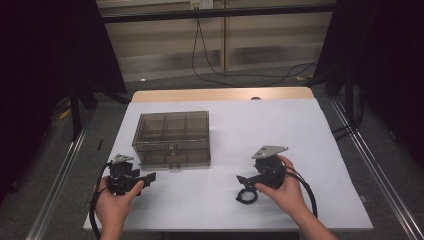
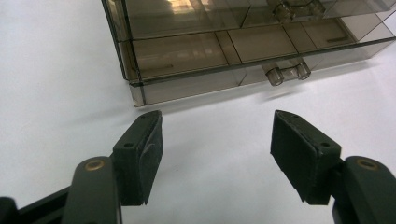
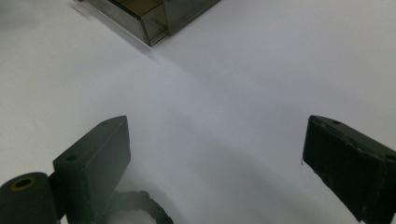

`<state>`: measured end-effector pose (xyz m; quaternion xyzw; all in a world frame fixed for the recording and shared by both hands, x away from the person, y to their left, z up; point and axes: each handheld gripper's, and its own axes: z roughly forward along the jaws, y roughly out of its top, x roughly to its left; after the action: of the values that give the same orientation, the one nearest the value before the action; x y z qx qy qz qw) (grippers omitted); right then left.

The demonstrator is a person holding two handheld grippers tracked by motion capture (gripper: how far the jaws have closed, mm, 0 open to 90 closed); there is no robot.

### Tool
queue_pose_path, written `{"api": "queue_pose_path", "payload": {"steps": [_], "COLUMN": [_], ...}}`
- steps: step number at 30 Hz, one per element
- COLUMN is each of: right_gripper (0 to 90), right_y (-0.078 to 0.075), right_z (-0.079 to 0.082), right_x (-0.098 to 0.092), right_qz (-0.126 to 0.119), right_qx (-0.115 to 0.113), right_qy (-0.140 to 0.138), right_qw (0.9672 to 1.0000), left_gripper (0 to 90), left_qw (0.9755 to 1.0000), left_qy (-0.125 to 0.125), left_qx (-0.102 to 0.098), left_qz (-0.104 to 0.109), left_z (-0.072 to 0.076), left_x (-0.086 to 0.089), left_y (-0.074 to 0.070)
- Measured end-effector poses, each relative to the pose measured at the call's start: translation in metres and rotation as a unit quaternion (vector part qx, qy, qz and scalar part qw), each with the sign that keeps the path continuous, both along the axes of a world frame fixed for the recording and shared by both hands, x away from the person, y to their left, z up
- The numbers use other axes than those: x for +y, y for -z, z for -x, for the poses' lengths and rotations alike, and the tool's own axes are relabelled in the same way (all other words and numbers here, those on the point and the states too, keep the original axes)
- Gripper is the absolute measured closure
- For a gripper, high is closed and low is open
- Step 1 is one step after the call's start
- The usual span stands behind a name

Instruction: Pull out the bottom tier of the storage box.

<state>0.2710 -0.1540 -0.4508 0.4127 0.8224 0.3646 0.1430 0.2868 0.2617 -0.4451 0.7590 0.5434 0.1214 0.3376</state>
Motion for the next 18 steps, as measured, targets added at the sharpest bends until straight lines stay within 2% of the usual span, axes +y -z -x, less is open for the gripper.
{"api": "queue_pose_path", "payload": {"steps": [9, 18], "right_gripper": [8.3, 9.1], "right_y": [-0.001, 0.000], "right_z": [-0.005, -0.009], "right_x": [0.010, 0.021], "right_qz": [-0.012, -0.014], "right_qx": [0.005, 0.010], "right_qy": [0.001, -0.001], "right_qw": [0.9999, 0.9999], "left_gripper": [33.9, 33.4], "left_qw": [1.0000, 0.9999], "left_qy": [0.004, 0.012], "left_qx": [-0.005, -0.006], "left_qz": [0.003, 0.002], "left_z": [-0.001, -0.003], "left_x": [0.005, 0.010], "left_y": [0.000, 0.001]}}
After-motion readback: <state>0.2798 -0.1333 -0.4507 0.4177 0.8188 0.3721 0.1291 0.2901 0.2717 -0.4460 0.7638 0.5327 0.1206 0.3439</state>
